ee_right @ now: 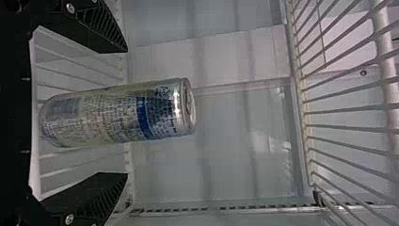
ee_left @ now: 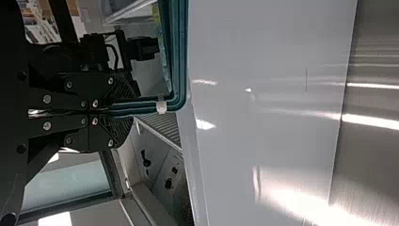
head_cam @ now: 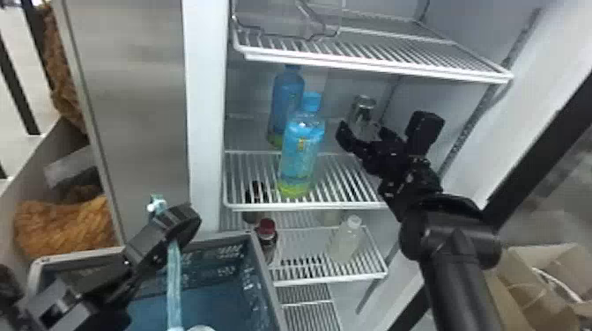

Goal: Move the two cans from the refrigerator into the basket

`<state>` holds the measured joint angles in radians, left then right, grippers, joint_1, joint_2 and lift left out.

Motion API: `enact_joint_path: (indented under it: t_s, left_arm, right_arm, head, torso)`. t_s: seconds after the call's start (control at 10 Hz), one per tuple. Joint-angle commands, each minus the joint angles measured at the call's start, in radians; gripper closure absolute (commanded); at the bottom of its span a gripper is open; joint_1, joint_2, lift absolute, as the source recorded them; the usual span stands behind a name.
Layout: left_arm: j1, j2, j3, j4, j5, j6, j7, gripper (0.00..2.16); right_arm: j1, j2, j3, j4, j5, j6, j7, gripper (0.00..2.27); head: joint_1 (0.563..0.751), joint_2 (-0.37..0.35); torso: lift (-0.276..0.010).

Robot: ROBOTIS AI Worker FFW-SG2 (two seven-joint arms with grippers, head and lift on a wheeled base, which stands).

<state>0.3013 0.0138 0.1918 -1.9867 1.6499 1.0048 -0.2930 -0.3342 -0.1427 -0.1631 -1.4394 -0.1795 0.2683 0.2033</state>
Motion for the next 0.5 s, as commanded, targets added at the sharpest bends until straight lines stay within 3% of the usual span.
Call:
enact_joint_path:
  t_s: [0.0,0.4]
  left_arm:
    - [-0.002,0.001,0.0,0.002,0.001,-0.001,0.0,1.2]
    - [-0.007,0.003,-0.002,0.007,0.005,-0.006,0.002,1.2]
  right_arm:
    - [-0.029,0.0,0.012,0.042,0.002,-0.006,-0.01,0.09]
    - [-0.095,0.002,0.031,0.155,0.008,-0.047,-0.021,0.1]
  head:
    - [0.598,-0.264]
    - [0.596,-0.254]
  torso:
    - [-0.035]
    - [-0.035]
